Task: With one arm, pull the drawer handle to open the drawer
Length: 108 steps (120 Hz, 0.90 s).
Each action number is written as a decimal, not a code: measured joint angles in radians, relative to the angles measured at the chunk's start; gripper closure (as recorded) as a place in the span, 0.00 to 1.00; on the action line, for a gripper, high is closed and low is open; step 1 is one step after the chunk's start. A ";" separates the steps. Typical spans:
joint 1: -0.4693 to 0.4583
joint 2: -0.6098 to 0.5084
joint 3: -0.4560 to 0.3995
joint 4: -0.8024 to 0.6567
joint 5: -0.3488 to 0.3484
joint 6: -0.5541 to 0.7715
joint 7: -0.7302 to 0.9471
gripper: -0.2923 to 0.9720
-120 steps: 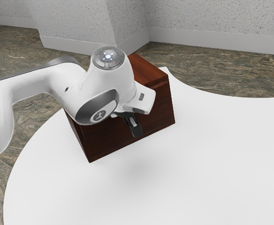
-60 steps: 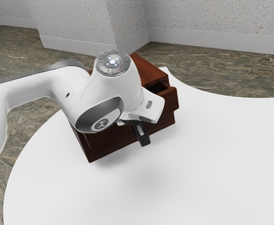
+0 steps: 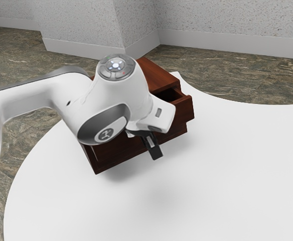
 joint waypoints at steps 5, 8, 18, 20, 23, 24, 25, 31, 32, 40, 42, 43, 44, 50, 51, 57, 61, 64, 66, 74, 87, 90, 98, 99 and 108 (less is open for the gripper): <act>0.006 -0.003 -0.004 -0.003 -0.004 0.000 0.000 0.24; 0.008 -0.006 -0.005 -0.006 -0.006 0.000 -0.001 0.24; 0.017 -0.015 -0.014 -0.015 -0.011 0.000 -0.001 0.24; 0.018 -0.016 -0.016 -0.016 -0.012 0.000 -0.001 0.24; 0.020 -0.017 -0.020 -0.017 -0.012 0.000 -0.002 0.24; 0.021 -0.017 -0.021 -0.018 -0.012 0.000 -0.002 0.24; 0.021 -0.018 -0.022 -0.019 -0.013 0.000 -0.003 0.24; 0.022 -0.020 -0.026 -0.021 -0.014 0.000 -0.004 0.24; 0.021 -0.021 -0.026 -0.021 -0.014 0.000 -0.004 0.24; 0.018 -0.025 -0.034 -0.023 -0.015 0.000 -0.006 0.24; 0.018 -0.026 -0.037 -0.024 -0.015 0.000 -0.006 0.24; 0.017 -0.027 -0.039 -0.024 -0.016 0.000 -0.006 0.25; 0.017 -0.027 -0.040 -0.025 -0.016 0.000 -0.007 0.25; 0.011 -0.033 -0.047 -0.030 -0.016 0.000 -0.008 0.25; 0.010 -0.034 -0.048 -0.031 -0.016 0.000 -0.008 0.25; -0.002 -0.038 -0.054 -0.036 -0.017 0.000 -0.010 0.24; -0.012 -0.039 -0.057 -0.038 -0.018 0.000 -0.010 0.23; -0.020 -0.040 -0.059 -0.039 -0.021 -0.001 -0.011 0.23; -0.025 -0.040 -0.060 -0.040 -0.023 -0.001 -0.011 0.23; -0.046 -0.041 -0.062 -0.041 -0.035 -0.001 -0.012 0.23; -0.066 -0.042 -0.064 -0.052 -0.054 -0.002 -0.012 0.23; -0.066 -0.043 -0.065 -0.053 -0.060 -0.002 -0.012 0.23; -0.061 -0.046 -0.069 -0.054 -0.077 -0.002 -0.012 0.24; -0.061 -0.046 -0.069 -0.054 -0.080 -0.002 -0.012 0.24; -0.052 -0.052 -0.071 -0.053 -0.109 -0.004 -0.012 0.25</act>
